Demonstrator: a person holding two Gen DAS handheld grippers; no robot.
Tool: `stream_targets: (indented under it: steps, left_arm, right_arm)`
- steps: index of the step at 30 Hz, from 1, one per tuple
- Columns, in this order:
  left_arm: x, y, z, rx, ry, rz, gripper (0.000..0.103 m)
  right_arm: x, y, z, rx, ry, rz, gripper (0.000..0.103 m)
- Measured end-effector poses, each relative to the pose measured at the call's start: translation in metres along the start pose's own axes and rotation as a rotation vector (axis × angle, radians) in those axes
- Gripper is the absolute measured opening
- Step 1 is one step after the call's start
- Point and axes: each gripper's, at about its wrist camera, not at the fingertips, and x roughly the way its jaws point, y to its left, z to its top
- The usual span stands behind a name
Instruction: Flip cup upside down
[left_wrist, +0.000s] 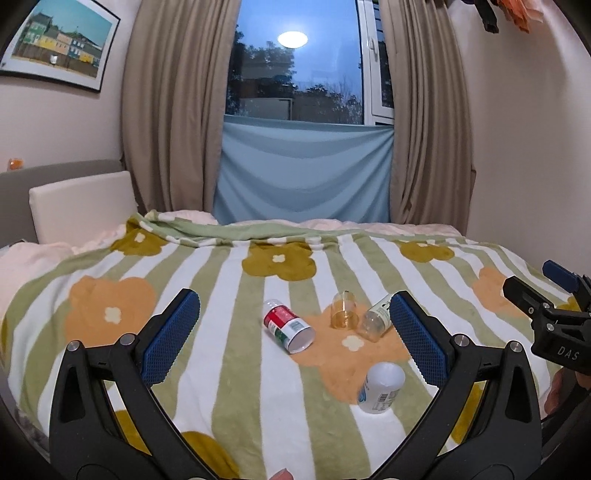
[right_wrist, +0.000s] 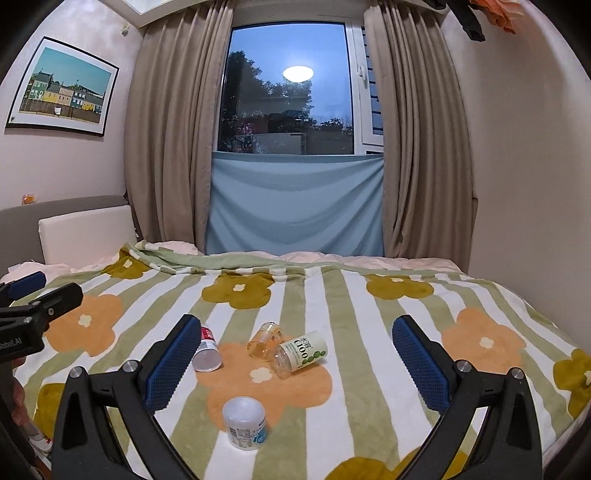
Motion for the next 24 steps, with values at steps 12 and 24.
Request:
stream_targets:
  steps: [12,24]
  left_arm:
    - [-0.009,-0.010,-0.002,0.038,-0.034,0.011,0.103]
    - [-0.016,-0.009,-0.004,0.043,-0.046,0.014,0.103]
  right_arm:
    - [-0.007,-0.006,0.002,0.015,-0.010,-0.009,0.103]
    - [-0.011,-0.007,0.004,0.021,-0.015,-0.008,0.103]
